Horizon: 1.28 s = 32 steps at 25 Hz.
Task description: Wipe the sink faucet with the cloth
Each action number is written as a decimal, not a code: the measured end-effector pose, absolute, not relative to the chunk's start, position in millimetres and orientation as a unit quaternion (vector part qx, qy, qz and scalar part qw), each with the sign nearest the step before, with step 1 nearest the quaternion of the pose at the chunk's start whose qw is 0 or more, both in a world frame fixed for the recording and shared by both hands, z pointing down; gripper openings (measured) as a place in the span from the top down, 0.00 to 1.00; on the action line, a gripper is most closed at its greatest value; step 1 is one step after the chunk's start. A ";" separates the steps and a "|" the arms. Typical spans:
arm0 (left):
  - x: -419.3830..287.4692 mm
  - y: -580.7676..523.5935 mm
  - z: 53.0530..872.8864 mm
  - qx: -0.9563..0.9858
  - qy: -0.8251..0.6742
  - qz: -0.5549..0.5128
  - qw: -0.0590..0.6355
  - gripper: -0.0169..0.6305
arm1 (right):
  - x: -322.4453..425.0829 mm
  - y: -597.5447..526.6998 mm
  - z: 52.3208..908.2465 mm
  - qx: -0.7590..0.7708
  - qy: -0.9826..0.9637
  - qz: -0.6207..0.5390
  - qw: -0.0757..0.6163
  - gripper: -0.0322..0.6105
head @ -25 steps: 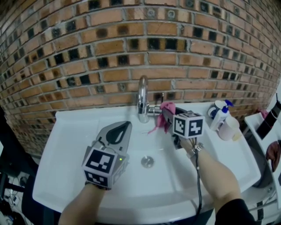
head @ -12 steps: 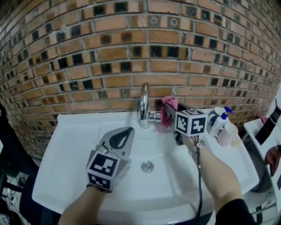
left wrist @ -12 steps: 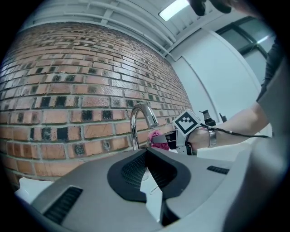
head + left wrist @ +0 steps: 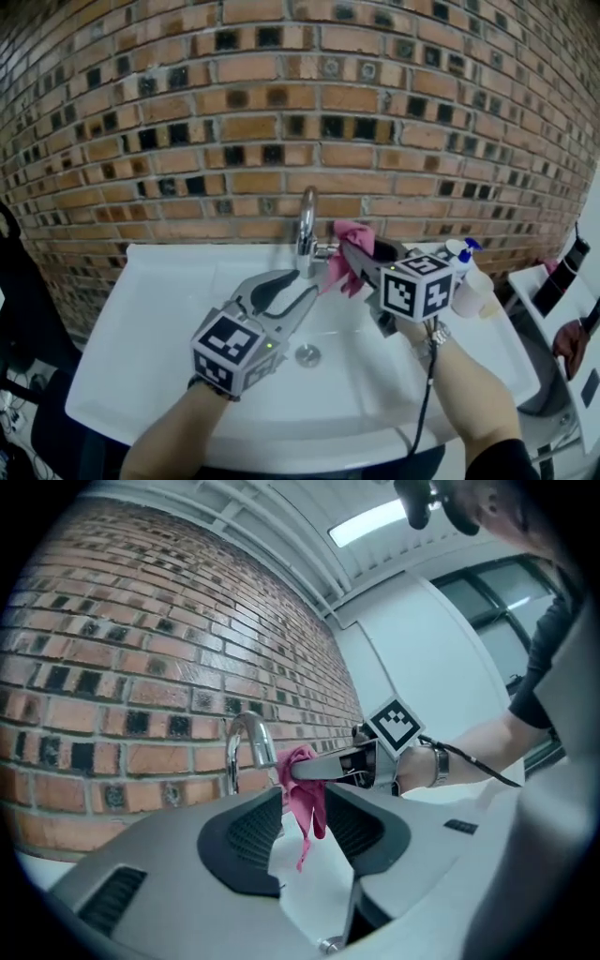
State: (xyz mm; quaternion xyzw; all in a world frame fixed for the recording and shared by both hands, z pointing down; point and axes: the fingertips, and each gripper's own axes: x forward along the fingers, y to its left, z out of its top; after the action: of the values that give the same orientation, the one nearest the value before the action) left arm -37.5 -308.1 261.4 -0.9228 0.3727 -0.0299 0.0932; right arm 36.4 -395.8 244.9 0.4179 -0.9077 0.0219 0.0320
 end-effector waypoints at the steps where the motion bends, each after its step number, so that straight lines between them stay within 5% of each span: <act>1: -31.6 -305.2 263.3 -0.926 0.365 -0.034 0.089 0.71 | 33.0 -384.9 244.2 0.407 -0.913 0.022 0.034 0.78; 8: -0.8 -290.3 272.3 -0.942 0.320 -0.066 0.084 0.55 | 12.9 -316.6 241.1 0.324 -0.944 0.038 0.041 0.78; 18: 6.6 -264.5 259.0 -0.934 0.339 -0.055 0.103 0.55 | -9.5 -275.5 234.6 0.281 -0.957 0.051 0.040 0.77; 28: -10.3 -257.8 256.6 -0.925 0.369 -0.042 0.085 0.80 | -26.5 -264.8 227.9 0.314 -0.949 0.029 0.026 0.67; 32: -23.5 -256.2 247.6 -0.920 0.379 -0.036 0.096 0.82 | -27.4 -260.1 218.9 0.323 -0.946 0.007 0.012 0.61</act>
State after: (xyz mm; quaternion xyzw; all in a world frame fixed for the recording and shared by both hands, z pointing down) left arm -23.5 -256.2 247.6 -0.9198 0.3789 -0.0358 0.0956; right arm -27.4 -260.1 218.9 0.3230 -0.9463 0.0073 0.0116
